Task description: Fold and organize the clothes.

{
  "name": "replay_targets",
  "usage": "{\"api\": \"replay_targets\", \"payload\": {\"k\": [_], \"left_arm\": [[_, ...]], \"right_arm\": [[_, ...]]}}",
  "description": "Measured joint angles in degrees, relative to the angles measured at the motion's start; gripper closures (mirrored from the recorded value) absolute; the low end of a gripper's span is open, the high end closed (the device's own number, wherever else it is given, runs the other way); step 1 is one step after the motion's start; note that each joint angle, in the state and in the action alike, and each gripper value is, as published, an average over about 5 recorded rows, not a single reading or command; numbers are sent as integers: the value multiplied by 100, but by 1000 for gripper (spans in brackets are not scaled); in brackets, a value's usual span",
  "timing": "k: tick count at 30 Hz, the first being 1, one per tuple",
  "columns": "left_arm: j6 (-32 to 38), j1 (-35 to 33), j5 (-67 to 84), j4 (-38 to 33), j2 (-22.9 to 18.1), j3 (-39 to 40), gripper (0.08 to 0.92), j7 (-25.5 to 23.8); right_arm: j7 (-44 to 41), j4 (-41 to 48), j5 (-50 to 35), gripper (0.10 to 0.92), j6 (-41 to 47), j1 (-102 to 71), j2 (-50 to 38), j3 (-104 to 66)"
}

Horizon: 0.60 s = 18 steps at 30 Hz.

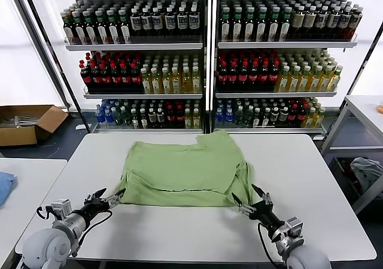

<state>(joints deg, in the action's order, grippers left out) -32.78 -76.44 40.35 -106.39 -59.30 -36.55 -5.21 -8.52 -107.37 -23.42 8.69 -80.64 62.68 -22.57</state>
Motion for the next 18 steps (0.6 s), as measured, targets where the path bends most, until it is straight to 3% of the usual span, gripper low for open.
{"api": "replay_targets", "payload": {"k": [5, 18], "left_arm": [[11, 43, -7, 137, -26, 67, 200, 11], [92, 4, 9, 288, -19, 89, 563, -29]], "right_arm": [[105, -58, -18, 362, 118, -93, 41, 26], [274, -60, -277, 735, 310, -174, 33, -5]]}}
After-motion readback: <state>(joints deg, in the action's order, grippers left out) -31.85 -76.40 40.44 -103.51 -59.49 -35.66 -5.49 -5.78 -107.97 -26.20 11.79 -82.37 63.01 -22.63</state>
